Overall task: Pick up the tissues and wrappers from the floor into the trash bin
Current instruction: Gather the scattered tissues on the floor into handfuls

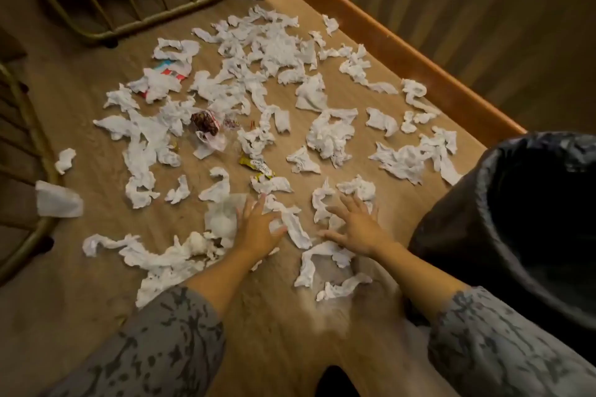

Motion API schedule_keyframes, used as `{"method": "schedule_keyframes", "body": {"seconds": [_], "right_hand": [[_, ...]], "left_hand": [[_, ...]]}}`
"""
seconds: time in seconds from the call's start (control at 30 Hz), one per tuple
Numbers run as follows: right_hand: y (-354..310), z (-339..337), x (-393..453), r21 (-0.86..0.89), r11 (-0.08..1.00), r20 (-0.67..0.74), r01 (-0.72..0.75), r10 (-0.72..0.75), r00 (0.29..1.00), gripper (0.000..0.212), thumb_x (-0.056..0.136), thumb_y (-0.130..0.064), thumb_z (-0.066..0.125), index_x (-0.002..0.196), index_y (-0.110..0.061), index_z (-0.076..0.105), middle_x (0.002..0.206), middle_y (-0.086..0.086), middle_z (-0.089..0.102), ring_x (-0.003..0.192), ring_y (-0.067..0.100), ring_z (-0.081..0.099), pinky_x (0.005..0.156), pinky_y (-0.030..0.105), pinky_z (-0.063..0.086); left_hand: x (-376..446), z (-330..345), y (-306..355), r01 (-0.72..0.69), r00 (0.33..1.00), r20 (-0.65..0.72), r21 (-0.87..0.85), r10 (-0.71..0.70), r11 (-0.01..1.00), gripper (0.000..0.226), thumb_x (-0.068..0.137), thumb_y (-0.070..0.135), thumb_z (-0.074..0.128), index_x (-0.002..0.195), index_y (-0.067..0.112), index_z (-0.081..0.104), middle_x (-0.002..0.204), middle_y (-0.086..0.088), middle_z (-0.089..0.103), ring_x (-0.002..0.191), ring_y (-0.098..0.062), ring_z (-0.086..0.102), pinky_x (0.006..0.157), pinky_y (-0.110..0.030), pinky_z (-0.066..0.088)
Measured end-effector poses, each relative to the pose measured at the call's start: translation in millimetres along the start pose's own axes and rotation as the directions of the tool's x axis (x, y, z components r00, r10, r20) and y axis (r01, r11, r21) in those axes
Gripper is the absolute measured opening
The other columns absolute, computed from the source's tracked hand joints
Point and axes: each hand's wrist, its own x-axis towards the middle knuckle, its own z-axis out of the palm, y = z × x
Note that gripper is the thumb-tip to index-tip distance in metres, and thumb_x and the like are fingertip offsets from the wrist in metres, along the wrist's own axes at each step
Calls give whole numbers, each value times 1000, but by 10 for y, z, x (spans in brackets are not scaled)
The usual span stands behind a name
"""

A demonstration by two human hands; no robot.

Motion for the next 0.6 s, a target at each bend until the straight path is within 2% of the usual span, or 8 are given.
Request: {"method": "schedule_keyframes", "body": {"seconds": [0.1,0.13,0.2,0.3,0.4,0.5,0.6], "right_hand": [[36,292,-162,-56,998,32,33,-31,999,93,69,-88,44,146,-38,28,162,3,2,148,31,-8,113,67,-4],[38,420,-247,-60,996,14,59,-58,998,97,69,-89,45,148,-37,26,162,4,-1,148,30,-10,114,65,-5],[75,652,-383,-81,989,-28,123,-126,992,96,72,-85,46,149,-33,25,163,4,-3,148,27,-12,116,60,-2],[169,952,-558,-81,966,-159,245,-255,954,73,83,-73,51,140,-30,40,161,7,12,149,26,0,117,48,12],[261,1216,-692,-69,938,-297,340,-345,890,45,92,-56,56,117,-18,59,148,13,39,142,30,28,113,41,28],[344,1352,-786,-100,913,-396,397,-402,825,21,93,-32,61,96,-10,60,124,14,53,118,33,50,95,44,44],[318,1350,-806,-22,926,-447,376,-345,825,17,87,-24,66,84,-11,55,103,5,53,96,22,50,82,31,41]], "left_hand": [[-187,196,-176,-221,969,141,140,202,965,60,94,40,52,148,28,30,161,0,9,148,-24,-7,115,-42,-12],[-279,282,-224,-289,951,157,155,265,945,63,94,43,51,150,28,26,161,1,10,148,-23,-5,114,-41,-13],[-446,485,-231,-318,947,80,110,310,942,65,90,54,50,146,25,35,159,-1,19,148,-24,4,116,-42,-7],[-682,739,-119,-204,972,-146,-116,186,972,61,83,61,51,128,21,56,144,0,43,141,-22,26,119,-39,15],[-935,943,17,-172,956,-276,-259,98,950,46,83,54,60,114,20,61,118,3,57,121,-16,46,105,-34,39],[-1169,1063,78,-146,944,-330,-350,25,925,34,82,43,65,106,18,64,99,4,60,100,-11,52,88,-22,44],[-1273,1129,54,-148,922,-387,-339,6,929,22,80,20,65,101,16,63,91,4,59,88,-6,49,78,-24,46]]}}
